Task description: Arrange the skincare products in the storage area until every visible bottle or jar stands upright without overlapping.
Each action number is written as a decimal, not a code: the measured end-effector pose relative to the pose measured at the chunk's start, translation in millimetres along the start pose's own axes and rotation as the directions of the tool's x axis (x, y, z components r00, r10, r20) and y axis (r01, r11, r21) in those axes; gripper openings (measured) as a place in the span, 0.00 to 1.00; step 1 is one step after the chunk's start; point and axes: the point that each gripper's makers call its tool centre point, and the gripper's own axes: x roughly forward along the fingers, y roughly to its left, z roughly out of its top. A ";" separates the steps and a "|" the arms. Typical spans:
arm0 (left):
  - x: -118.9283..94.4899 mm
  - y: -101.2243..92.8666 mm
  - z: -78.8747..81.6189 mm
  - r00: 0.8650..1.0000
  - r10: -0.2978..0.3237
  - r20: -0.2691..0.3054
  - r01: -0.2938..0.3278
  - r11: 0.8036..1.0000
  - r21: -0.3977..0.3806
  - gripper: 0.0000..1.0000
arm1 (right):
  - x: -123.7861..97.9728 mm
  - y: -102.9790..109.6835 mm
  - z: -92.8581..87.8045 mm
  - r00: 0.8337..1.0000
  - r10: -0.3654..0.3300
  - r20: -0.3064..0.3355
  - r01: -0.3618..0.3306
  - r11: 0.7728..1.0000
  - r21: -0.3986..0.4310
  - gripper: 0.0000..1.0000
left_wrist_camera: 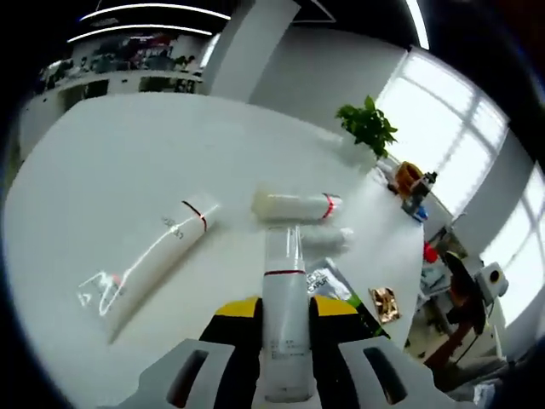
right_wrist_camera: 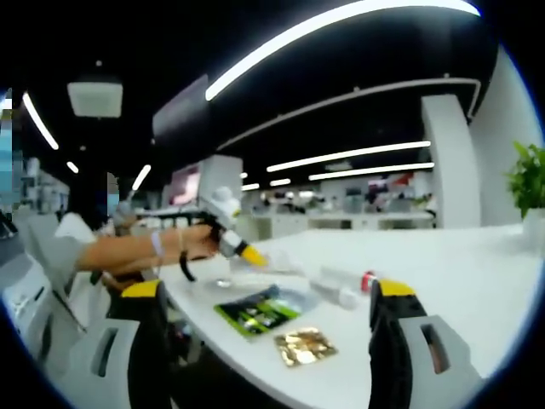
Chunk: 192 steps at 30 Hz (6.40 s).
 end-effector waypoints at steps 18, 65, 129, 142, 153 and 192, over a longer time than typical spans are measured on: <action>-40.8 -56.3 44.5 0.870 -0.341 0.357 0.311 0.940 0.140 0.21 | 15.8 -21.6 42.2 0.978 -0.038 0.203 0.018 0.995 0.100 1.00; -51.3 -113.2 33.6 0.553 -0.692 0.463 0.594 0.718 0.363 0.21 | 139.5 -7.2 78.9 0.908 0.205 0.365 -0.308 0.918 0.249 1.00; -29.3 -86.2 40.8 0.618 -0.630 0.471 0.538 0.775 0.332 0.22 | 224.1 13.7 32.5 0.801 0.503 0.325 -0.591 0.750 0.296 0.33; -24.2 -91.6 30.6 0.631 -0.654 0.418 0.572 0.756 0.319 0.22 | 222.3 20.2 26.1 0.793 0.520 0.319 -0.606 0.728 0.319 0.22; -26.8 -90.4 30.6 0.620 -0.652 0.437 0.584 0.755 0.298 0.22 | 218.5 17.1 34.6 0.776 0.506 0.376 -0.624 0.704 0.340 0.42; -14.3 -77.5 32.0 0.667 -0.609 0.429 0.522 0.793 0.313 0.22 | 230.8 -8.0 24.0 0.826 0.444 0.346 -0.558 0.730 0.395 0.20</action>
